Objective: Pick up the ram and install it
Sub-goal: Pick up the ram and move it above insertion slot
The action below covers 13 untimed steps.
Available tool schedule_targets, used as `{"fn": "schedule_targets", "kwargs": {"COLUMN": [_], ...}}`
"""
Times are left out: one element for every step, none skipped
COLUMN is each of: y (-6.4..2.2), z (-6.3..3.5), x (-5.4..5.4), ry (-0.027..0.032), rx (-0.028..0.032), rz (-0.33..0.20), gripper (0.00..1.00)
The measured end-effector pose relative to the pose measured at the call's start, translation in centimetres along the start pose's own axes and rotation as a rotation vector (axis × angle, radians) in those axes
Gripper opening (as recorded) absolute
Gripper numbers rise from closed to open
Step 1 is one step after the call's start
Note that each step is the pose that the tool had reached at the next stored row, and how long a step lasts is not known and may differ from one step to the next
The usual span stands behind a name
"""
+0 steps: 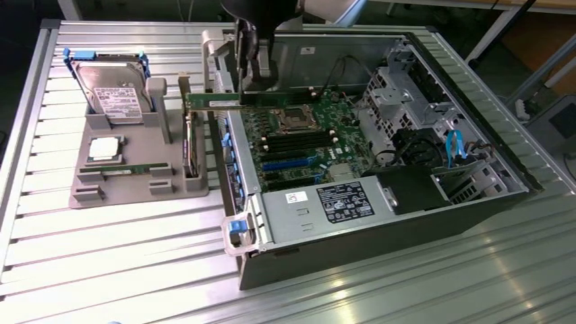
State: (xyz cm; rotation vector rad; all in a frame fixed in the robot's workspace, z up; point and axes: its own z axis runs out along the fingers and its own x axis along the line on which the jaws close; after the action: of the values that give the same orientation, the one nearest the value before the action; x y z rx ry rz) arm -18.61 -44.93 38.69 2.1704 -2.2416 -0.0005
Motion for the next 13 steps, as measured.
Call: {"fn": "schedule_targets", "kwargs": {"y": [-0.53, -0.93, -1.49, -1.8, -2.08, -2.32, -2.72, -3.28, -3.63, -4.09, -4.51, -4.8, -5.07], "z": [0.0, -0.01, -0.01, -0.02, -0.02, -0.02, -0.03, -0.04, -0.04, -0.05, -0.06, -0.06, -0.06], "x": [0.0, 0.0, 0.0, -0.1, -0.1, -0.1, -0.1, -0.1, -0.1, -0.1, -0.1, -0.2, -0.2], "ry": [0.0, 0.0001, 0.0, 0.0, 0.0, 0.0001, 0.0001, 0.0001, 0.0002, 0.0002, 0.0003, 0.0003, 0.0003], "rx": [-0.0013, -0.002, -0.0029, -0.0035, -0.004, -0.0045, -0.0053, -0.0069, -0.0078, -0.009, -0.01, -0.0107, -0.0111], "rz": [0.0, 0.0, 0.0, 0.0, 0.0, 0.0, 0.0, 0.0, 0.0, 0.0, 0.0, 0.0, 0.0], "gripper": [0.12, 0.12, 0.12, 0.12, 0.12, 0.12, 0.12, 0.12, 0.12, 0.12, 0.12, 0.12, 0.12]}}
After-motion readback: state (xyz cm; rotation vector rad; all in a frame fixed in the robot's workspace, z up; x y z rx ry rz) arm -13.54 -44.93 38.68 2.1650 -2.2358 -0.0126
